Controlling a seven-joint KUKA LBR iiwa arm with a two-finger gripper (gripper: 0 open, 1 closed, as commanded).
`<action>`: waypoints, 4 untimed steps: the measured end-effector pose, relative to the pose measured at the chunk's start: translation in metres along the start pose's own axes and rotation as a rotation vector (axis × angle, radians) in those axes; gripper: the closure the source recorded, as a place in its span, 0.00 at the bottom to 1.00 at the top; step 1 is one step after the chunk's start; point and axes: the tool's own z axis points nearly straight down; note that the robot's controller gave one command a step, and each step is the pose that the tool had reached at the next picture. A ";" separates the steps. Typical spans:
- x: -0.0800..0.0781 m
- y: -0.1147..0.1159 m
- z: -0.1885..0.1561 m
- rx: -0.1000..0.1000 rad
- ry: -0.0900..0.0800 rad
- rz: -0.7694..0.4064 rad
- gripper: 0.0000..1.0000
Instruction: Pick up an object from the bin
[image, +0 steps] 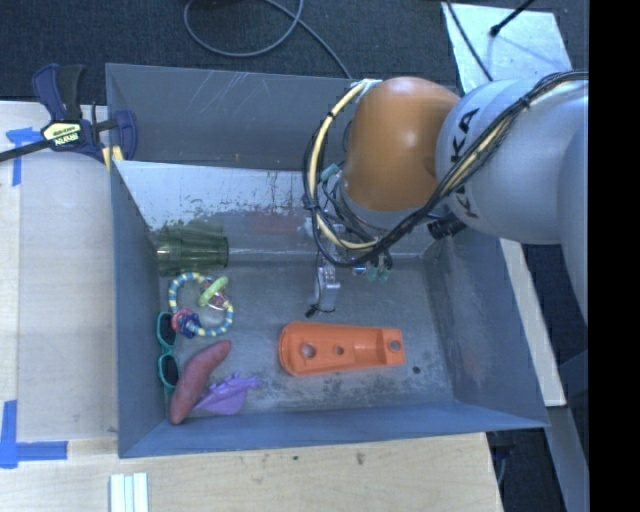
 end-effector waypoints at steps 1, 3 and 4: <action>0.022 -0.019 0.044 -0.001 -0.004 -0.024 0.00; 0.060 -0.017 0.089 0.001 -0.011 -0.230 1.00; 0.060 -0.017 0.089 0.000 -0.011 -0.229 1.00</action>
Offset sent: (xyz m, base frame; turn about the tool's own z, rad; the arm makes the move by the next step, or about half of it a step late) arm -0.0582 -0.0461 -0.0893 -0.4576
